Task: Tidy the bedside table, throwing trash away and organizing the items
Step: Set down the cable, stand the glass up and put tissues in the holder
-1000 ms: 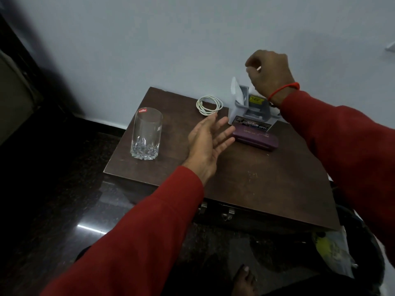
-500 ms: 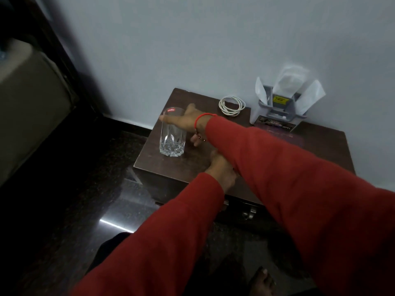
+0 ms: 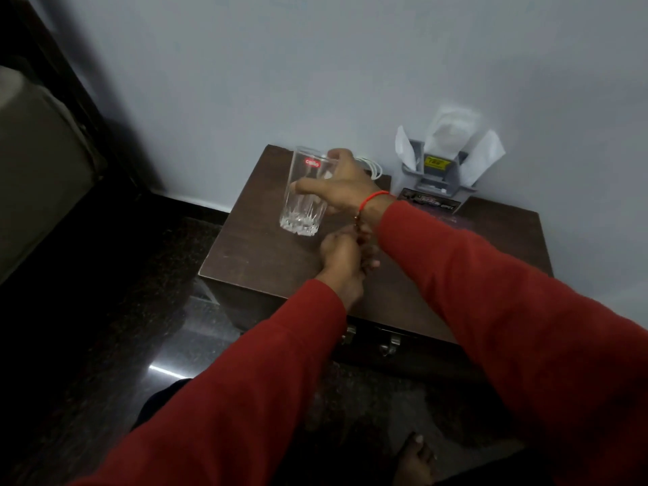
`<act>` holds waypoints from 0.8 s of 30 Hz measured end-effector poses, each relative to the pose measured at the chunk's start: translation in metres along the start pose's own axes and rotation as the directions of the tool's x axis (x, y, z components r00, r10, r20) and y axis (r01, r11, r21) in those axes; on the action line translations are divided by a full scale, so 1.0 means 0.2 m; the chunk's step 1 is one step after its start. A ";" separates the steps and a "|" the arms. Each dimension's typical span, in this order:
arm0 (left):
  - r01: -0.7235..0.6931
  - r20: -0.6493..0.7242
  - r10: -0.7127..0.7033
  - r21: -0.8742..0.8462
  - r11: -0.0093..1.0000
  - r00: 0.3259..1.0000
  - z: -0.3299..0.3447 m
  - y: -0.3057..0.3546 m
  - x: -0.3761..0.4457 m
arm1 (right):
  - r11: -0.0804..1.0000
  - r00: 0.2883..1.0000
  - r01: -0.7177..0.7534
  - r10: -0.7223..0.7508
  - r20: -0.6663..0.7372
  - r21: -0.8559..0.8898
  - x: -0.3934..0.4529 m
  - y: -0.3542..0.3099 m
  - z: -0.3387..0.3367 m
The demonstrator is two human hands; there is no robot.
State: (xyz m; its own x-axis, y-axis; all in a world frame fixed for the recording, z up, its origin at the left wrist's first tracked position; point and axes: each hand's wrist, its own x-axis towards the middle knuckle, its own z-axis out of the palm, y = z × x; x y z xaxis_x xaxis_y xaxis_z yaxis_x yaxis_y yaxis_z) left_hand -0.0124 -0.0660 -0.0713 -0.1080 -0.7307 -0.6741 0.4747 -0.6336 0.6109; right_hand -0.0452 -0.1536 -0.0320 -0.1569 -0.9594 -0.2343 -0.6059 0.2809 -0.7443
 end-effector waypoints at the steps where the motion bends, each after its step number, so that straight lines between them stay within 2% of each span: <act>1: -0.021 0.008 0.021 -0.005 1.000 1.000 0.00 0.00 0.00 | 0.998 0.998 0.043 -0.042 -0.042 0.037 -0.05 0.02 -0.09; 5: -0.121 -0.041 0.120 -0.021 0.992 0.992 0.02 -0.01 -0.02 | 0.972 0.941 0.213 -0.175 -0.291 0.104 -0.28 0.13 -0.36; 11: -0.195 -0.010 0.195 -0.025 0.981 0.981 0.09 -0.03 -0.03 | 0.966 0.904 0.244 -0.197 -0.379 0.081 -0.57 0.40 -0.70; 16: -0.201 0.028 0.200 0.027 0.979 0.979 0.15 -0.11 -0.03 | 0.993 0.873 0.113 -0.108 -0.475 -0.018 -0.70 0.74 -0.91; 24: -0.231 0.110 0.220 0.093 0.968 0.969 0.24 -0.19 -0.03 | 0.999 0.805 -0.032 0.029 -0.593 0.005 -0.56 1.10 -1.08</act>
State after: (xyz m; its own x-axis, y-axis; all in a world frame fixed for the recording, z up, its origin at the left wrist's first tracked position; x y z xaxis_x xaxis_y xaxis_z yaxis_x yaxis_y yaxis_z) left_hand -0.0720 -0.0500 -0.0715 -0.0963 -0.8759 -0.4729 0.4030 -0.4687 0.7861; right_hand -0.3303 0.0094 -0.0341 -0.6063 -0.7788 0.1606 -0.5965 0.3118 -0.7396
